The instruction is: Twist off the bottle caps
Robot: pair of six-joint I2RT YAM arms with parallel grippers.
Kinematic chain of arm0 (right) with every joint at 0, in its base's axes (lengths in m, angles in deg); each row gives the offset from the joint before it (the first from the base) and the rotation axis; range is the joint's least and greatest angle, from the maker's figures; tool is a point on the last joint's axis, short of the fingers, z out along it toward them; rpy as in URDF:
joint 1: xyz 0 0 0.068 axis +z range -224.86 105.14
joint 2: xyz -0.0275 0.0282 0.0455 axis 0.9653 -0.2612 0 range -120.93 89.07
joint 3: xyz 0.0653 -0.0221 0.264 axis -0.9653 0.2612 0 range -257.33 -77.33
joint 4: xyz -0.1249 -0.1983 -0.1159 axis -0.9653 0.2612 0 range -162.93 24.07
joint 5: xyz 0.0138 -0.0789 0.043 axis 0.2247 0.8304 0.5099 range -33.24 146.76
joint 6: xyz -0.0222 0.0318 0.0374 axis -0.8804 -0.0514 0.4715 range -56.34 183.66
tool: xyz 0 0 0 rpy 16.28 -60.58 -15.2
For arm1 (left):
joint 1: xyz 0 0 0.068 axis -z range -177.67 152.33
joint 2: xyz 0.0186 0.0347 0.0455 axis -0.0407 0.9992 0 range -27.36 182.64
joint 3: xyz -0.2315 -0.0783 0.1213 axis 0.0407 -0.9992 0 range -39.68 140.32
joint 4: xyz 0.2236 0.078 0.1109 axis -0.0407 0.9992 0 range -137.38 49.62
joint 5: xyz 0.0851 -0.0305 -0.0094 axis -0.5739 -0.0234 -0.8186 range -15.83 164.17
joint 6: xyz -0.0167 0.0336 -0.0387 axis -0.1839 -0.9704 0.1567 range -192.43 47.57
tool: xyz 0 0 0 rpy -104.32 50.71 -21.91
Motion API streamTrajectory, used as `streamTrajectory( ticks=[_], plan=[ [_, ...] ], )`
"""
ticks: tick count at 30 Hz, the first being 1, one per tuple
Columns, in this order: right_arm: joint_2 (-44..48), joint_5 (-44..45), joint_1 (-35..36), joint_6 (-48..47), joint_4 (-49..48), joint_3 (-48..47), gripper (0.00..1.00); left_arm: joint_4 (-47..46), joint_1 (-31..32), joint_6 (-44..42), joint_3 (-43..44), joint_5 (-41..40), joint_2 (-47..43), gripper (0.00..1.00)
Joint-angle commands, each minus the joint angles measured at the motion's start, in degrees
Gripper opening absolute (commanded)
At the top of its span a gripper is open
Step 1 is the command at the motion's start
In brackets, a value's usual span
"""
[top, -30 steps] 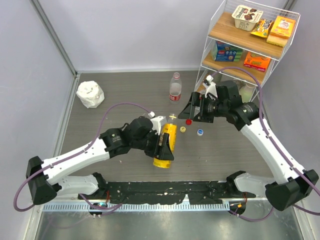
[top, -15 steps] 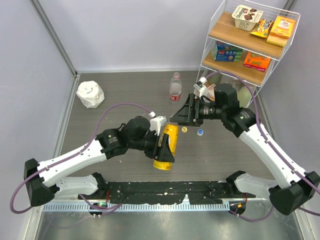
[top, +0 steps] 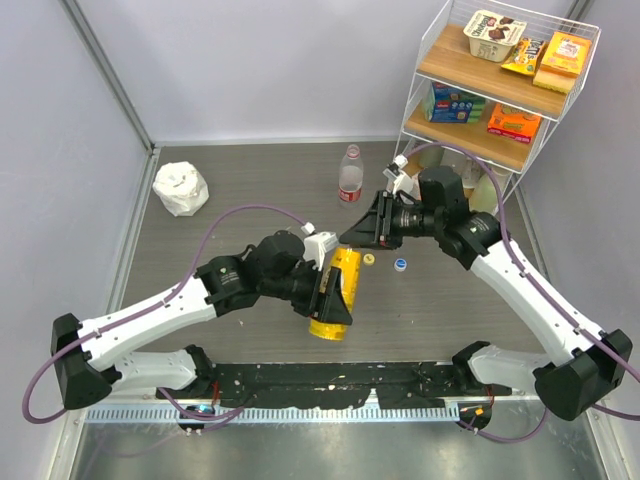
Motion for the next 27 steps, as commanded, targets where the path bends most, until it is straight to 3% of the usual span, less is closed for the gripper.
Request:
streamTrajectory(
  ticks=[1, 3, 5, 9, 12, 21, 27],
  plan=[
    [-1.4, 0.2, 0.5, 0.1, -2.8, -1.8, 0.10, -3.2, 0.3, -1.4, 1.2, 0.6, -0.6, 0.00],
    [-2.2, 0.6, 0.4, -1.4, -1.3, -2.6, 0.02, -2.9, 0.3, -1.4, 1.1, 0.0, -0.6, 0.04],
    [-2.8, 1.3, 0.4, -2.9, 0.3, -4.1, 0.02, -2.6, 0.4, -1.5, 1.3, -1.5, -0.7, 0.18],
    [-4.2, 3.5, 0.4, -7.5, 4.3, -7.5, 0.02, -2.1, 0.4, -1.5, 1.7, -4.1, -0.1, 0.69],
    [-5.9, 6.3, 0.4, -10.7, 8.3, -10.3, 0.02, -2.1, -0.2, -0.7, 2.3, -4.8, 1.4, 0.89],
    [-8.9, 19.5, 0.5, -16.4, 12.9, -16.1, 0.02, -2.2, -5.7, 1.7, 6.4, 2.4, 11.6, 0.97],
    [-11.4, 29.0, 0.4, -18.6, 12.4, -19.8, 0.02, -2.6, -13.5, 4.5, 5.7, 4.6, 12.2, 1.00]
  ],
)
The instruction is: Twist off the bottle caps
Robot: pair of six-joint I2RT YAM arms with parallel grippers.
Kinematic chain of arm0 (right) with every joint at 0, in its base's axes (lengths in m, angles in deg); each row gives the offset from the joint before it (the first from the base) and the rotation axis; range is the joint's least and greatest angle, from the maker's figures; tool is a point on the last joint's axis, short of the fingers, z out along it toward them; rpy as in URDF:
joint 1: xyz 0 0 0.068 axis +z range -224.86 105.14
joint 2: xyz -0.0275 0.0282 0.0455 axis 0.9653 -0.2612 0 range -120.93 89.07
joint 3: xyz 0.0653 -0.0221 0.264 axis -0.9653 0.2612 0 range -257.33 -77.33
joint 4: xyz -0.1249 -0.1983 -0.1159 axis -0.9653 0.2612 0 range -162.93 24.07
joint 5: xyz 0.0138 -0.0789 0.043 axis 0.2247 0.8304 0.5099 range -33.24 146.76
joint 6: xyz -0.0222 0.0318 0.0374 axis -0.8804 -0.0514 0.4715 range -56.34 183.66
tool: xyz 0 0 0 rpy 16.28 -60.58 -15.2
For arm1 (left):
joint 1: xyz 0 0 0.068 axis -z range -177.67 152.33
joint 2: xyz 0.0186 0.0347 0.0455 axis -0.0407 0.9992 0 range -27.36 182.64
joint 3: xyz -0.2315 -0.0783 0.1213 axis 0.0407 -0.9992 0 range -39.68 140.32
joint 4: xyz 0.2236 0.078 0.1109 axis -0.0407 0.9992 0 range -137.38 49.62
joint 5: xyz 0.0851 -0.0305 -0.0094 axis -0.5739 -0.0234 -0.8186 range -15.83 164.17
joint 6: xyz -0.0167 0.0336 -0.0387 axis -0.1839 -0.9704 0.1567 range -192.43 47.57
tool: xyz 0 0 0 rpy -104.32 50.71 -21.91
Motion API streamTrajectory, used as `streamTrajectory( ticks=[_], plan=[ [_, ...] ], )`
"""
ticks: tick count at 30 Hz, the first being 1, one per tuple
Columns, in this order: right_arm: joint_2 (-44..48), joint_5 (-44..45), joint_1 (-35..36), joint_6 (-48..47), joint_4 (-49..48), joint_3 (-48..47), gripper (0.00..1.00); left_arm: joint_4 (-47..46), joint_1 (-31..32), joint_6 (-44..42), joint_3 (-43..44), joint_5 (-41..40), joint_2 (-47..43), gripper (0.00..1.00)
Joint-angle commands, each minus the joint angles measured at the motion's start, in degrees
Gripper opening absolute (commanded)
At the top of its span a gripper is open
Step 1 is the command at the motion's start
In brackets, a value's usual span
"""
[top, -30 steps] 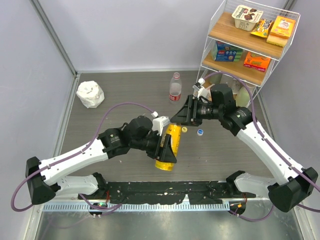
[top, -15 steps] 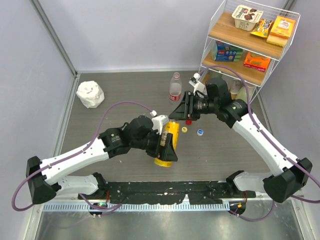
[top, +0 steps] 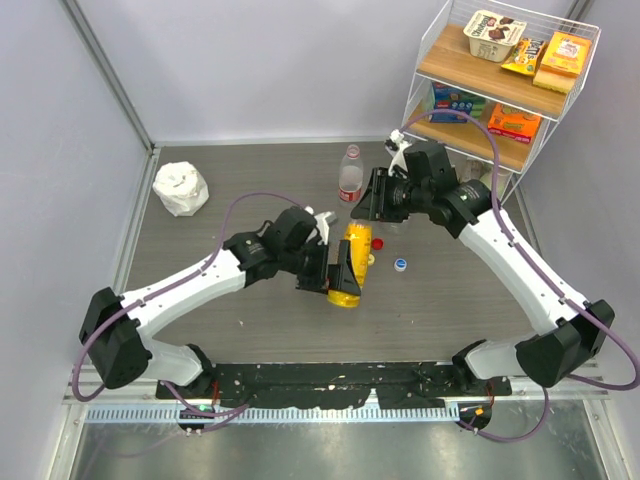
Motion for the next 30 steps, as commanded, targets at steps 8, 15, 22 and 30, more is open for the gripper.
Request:
streamTrajectory(
  ticks=[8, 15, 22, 30],
  plan=[
    [-4.0, 17.6, 0.1, -5.6, -10.2, -7.7, 0.02, -0.8, -20.8, 4.4, -3.7, 9.0, -2.5, 1.00],
    [-7.0, 13.2, 0.6, -7.0, -27.6, -2.6, 0.02, 1.7, -28.2, 0.0, -1.1, 14.9, 0.8, 1.00],
    [-10.2, 3.1, 1.8, -16.5, -48.0, 3.2, 0.02, 2.8, -30.5, -2.5, 2.3, 16.6, 3.9, 1.00],
    [-11.4, -1.6, 2.6, -26.8, -57.9, 6.7, 0.02, 15.2, -38.3, -16.4, 12.1, 10.9, 7.3, 1.00]
  ],
)
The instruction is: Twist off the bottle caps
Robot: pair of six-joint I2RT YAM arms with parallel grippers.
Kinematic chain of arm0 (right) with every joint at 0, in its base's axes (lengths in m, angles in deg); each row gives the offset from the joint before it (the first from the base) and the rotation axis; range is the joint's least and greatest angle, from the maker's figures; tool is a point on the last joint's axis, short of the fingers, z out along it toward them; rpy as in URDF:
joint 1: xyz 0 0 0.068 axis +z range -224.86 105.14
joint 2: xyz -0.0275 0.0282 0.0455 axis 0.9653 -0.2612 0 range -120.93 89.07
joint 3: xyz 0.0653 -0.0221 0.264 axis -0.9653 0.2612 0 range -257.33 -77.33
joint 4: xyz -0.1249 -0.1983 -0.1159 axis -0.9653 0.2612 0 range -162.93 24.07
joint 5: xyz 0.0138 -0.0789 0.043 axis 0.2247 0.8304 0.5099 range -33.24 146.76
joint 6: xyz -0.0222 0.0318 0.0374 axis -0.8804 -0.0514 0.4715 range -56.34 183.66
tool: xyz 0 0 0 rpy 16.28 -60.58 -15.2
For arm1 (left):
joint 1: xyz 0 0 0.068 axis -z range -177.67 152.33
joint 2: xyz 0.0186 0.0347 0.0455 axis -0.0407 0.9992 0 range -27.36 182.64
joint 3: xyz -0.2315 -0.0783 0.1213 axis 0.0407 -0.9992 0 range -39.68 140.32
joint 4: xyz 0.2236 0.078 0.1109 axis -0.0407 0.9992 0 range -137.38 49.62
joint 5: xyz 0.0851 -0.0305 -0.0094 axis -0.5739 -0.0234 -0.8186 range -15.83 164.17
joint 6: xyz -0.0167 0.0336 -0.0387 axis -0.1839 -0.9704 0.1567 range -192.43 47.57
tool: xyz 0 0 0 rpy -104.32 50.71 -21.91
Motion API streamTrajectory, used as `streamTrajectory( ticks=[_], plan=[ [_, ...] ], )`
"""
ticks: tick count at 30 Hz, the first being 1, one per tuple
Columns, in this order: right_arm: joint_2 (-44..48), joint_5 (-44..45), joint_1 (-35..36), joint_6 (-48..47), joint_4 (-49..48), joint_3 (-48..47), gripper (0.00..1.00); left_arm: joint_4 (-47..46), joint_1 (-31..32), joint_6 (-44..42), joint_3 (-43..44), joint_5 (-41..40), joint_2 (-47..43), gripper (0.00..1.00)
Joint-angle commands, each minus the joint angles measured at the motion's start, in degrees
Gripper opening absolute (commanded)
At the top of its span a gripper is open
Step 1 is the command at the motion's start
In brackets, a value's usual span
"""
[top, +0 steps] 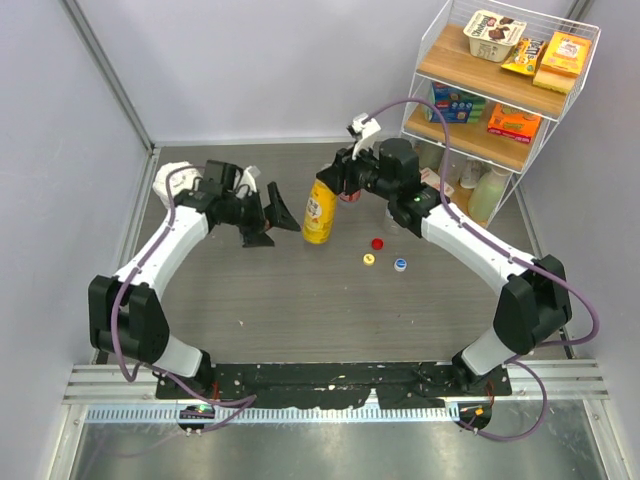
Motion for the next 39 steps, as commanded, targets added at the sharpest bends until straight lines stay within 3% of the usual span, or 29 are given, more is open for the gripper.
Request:
streamTrajectory(
  ticks=[1, 9, 15, 30, 35, 39],
  plan=[
    [0.3, -5.5, 0.5, -9.5, -11.4, -0.2, 0.02, 9.5, -3.4, -11.6, 8.5, -5.4, 1.0, 1.00],
    [0.7, -9.3, 2.4, -24.8, -17.6, 3.6, 0.01, 9.2, -3.4, -13.2, 9.8, -7.0, 1.7, 1.00],
    [-1.0, -10.2, 2.5, -30.3, -19.2, 4.4, 0.02, 9.1, -3.4, -13.4, 11.7, -6.7, 4.8, 1.00],
    [-6.8, -9.4, 2.5, -28.5, -30.2, 9.3, 0.01, 9.3, -3.4, -12.2, 16.5, -5.0, 10.4, 1.00],
    [-8.1, -6.5, 2.5, -25.6, -33.2, 10.8, 0.10, 10.0, -3.4, -12.2, 16.7, -4.5, 10.9, 1.00],
    [-8.1, -4.9, 2.5, -24.8, -34.9, 12.0, 0.25, 10.1, -3.4, -12.2, 16.3, -4.3, 10.9, 1.00]
  ],
)
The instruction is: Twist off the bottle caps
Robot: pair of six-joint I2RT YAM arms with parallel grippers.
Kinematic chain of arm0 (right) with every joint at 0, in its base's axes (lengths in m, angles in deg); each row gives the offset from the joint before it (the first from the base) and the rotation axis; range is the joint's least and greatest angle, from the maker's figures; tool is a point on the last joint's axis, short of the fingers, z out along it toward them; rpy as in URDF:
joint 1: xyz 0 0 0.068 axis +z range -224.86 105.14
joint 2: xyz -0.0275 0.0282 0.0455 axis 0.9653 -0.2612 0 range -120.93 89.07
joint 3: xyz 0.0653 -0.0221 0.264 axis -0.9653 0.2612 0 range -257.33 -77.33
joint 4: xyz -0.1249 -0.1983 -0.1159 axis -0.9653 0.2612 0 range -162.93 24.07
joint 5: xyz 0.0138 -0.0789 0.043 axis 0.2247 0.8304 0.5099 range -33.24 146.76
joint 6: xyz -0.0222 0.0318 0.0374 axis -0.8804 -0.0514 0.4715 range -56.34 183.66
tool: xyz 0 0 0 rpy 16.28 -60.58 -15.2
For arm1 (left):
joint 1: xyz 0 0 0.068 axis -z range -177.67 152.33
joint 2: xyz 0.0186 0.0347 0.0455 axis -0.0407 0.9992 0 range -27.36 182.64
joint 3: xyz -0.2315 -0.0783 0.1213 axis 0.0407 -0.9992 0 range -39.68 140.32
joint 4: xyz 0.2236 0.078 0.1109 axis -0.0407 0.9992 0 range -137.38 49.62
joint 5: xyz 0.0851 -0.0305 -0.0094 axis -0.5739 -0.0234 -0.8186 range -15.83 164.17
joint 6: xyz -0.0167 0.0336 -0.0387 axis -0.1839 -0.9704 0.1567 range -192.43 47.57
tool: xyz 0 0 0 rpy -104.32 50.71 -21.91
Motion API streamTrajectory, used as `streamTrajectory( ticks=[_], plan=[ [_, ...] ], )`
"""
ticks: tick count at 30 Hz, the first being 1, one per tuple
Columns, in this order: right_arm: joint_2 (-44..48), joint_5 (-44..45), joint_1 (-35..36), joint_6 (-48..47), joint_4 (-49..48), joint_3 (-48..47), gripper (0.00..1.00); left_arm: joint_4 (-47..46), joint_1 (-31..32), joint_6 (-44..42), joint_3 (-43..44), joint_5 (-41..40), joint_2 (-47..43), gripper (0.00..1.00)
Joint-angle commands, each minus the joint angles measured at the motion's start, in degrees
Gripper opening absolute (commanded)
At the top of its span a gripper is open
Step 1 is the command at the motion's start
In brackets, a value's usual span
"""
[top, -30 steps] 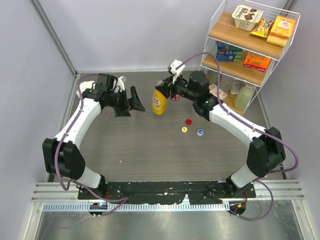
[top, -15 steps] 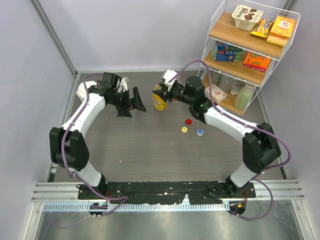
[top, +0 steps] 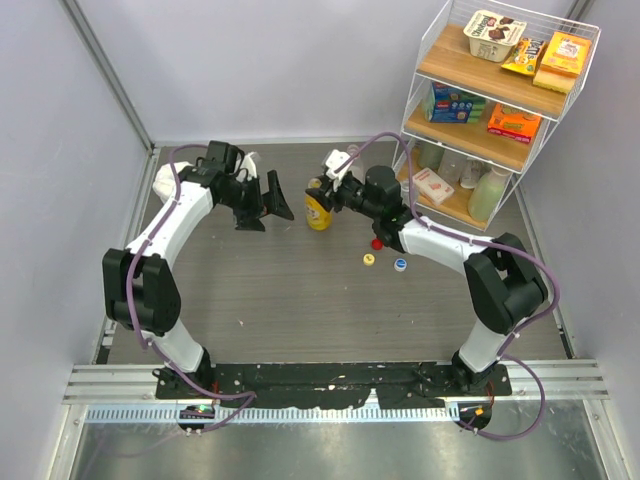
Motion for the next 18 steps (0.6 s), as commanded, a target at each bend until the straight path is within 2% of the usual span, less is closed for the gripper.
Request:
streamTrajectory(
  ticks=[1, 11, 12, 14, 18],
  plan=[
    [0.9, 2.5, 0.1, 1.6, -8.2, 0.9, 0.30, 0.9, 0.2, -0.4, 1.7, 1.3, -0.2, 1.00],
    [2.5, 4.2, 0.1, 2.1, -8.9, 2.4, 0.58, 0.9, 0.1, -0.4, 0.7, 1.8, -0.6, 1.00],
    [2.7, 4.2, 0.0, 2.4, -8.7, 2.4, 0.69, 0.9, 0.1, -0.4, 0.5, 1.9, -0.8, 1.00],
    [3.3, 4.3, 0.1, 2.4, -8.2, 2.4, 0.83, 0.8, 0.1, -0.4, 0.2, 2.2, -0.9, 1.00],
    [4.7, 5.0, 0.1, 2.9, -8.1, 2.5, 0.84, 0.9, 0.1, -0.8, -0.3, 2.2, -1.8, 1.00]
  ],
)
